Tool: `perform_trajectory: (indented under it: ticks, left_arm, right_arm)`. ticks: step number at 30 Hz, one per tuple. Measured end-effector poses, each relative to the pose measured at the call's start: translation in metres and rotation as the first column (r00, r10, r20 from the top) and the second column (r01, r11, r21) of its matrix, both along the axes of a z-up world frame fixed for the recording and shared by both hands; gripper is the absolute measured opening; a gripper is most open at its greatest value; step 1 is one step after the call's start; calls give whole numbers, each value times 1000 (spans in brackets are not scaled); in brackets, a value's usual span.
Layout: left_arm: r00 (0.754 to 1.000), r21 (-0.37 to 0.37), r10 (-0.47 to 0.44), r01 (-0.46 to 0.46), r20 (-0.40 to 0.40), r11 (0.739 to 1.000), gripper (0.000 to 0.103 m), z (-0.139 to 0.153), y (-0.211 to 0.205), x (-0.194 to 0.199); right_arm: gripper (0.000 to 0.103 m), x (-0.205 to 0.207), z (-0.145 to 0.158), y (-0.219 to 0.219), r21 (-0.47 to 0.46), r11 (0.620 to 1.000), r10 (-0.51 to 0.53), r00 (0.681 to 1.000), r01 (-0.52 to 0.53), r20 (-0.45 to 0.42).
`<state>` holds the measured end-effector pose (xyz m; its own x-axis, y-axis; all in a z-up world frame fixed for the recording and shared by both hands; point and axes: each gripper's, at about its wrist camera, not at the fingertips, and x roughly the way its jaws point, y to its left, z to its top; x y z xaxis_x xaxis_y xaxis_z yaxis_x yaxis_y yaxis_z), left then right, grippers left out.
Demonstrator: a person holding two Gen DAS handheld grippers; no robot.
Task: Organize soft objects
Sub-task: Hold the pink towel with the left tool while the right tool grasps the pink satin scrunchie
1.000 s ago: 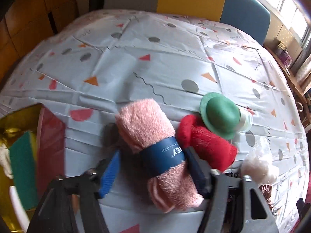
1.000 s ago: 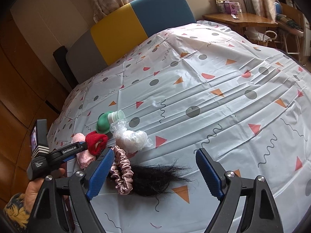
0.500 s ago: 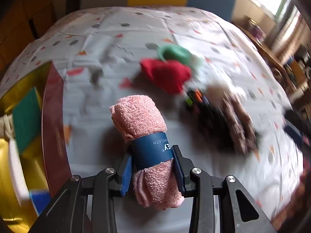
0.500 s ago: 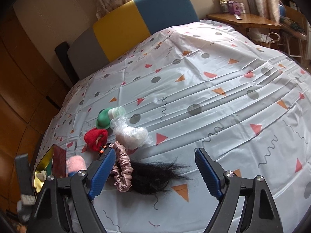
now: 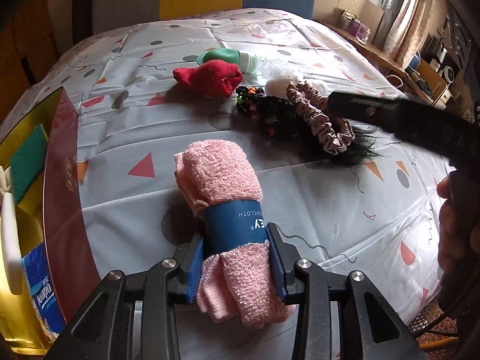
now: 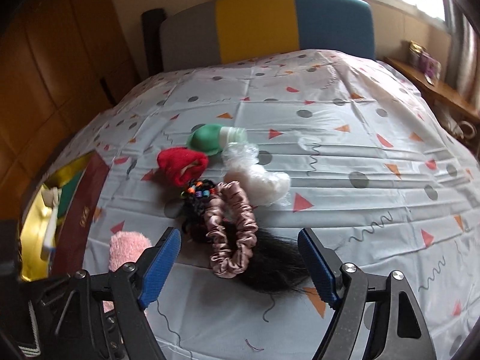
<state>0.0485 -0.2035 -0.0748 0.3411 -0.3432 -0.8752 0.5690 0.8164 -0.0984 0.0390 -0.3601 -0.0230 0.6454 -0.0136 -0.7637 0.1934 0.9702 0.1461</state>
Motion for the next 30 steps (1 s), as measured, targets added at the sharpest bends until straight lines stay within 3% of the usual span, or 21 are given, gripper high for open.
perform_trajectory:
  ticks: [6, 10, 11, 13, 19, 23, 26, 29, 30]
  left_arm:
    - [1000, -30, 2, -2, -1, 1000, 39, 0, 5, -1]
    - [1000, -44, 8, -9, -10, 999, 39, -1, 6, 1]
    - [1000, -47, 8, -8, -12, 999, 39, -1, 6, 1]
    - [1000, -54, 6, -6, -17, 999, 39, -1, 8, 2]
    - [1000, -71, 2, -3, -15, 997, 39, -2, 11, 1]
    - [1000, -73, 4, -5, -9, 997, 39, -2, 11, 1]
    - [1000, -69, 2, -3, -3, 998, 39, -2, 11, -1]
    - [1000, -66, 5, -5, -2, 998, 40, -1, 12, -1]
    - [1000, -67, 6, -6, 0, 998, 40, -1, 12, -1]
  right_arm:
    - [78, 19, 0, 13, -103, 994, 22, 999, -26, -40]
    - [76, 37, -13, 5, -21, 999, 26, 995, -28, -100]
    - [69, 40, -16, 5, -24, 999, 34, 993, -37, -112]
    - [17, 44, -23, 9, -36, 997, 68, 982, -75, -174]
    - [17, 8, -9, 6, -10, 996, 89, 987, -91, -137]
    - [17, -17, -5, 6, 114, 982, 161, 980, -148, -117]
    - [17, -27, -19, 24, 116, 967, 242, 955, -225, -169]
    - [17, -25, -47, 36, 99, 966, 255, 931, -237, -261]
    - [18, -25, -48, 36, 86, 966, 257, 933, -243, -251]
